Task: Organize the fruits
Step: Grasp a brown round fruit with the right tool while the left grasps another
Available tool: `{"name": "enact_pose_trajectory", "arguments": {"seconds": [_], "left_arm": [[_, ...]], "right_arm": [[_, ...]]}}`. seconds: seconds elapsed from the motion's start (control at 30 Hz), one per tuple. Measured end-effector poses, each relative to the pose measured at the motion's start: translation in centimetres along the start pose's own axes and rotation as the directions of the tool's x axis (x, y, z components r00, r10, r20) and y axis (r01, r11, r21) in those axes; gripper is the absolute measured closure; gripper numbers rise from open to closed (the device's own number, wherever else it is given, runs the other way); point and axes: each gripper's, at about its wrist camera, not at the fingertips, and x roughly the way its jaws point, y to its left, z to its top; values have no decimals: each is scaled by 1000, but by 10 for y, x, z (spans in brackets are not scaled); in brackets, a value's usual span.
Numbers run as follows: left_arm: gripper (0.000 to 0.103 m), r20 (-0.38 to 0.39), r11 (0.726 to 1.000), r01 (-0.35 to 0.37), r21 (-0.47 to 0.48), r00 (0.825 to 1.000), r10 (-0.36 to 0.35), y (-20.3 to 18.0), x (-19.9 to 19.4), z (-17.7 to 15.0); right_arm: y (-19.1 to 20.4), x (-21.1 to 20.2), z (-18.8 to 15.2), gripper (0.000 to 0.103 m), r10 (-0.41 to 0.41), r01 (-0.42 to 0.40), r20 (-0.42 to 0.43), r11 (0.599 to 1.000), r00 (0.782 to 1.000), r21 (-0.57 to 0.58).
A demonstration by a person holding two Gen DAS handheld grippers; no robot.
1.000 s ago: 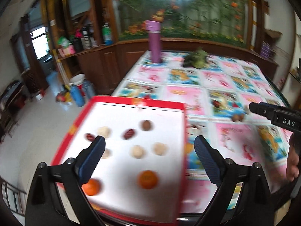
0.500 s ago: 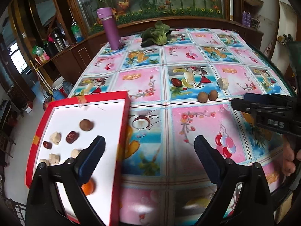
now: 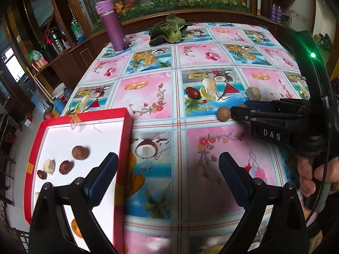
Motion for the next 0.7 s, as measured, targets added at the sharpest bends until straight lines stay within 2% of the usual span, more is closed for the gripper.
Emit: {"name": "enact_pose_trajectory", "arguments": {"seconds": [0.03,0.2,0.3,0.5,0.63,0.7], "left_arm": [[7,-1,1000,0,1,1000,0,-1,2,2],[7,-8,1000,3,19,1000,-3,-10,11,14],[7,-12,1000,16,22,1000,-15,-18,17,23],[8,-10,997,42,64,999,-42,-41,32,37],[20,-22,996,73,57,997,-72,-49,43,44],[22,-25,995,74,60,997,-72,-54,47,46]], "right_arm": [[0,0,-1,84,-13,13,-1,1000,1000,-13],[-18,-8,0,84,50,-49,-18,997,999,64],[-27,-22,2,84,88,-90,19,990,996,111],[-41,-39,6,84,104,-117,78,977,992,180],[-51,-37,5,84,107,-121,68,963,992,243],[-54,-37,5,84,107,-121,65,959,992,257]]}}
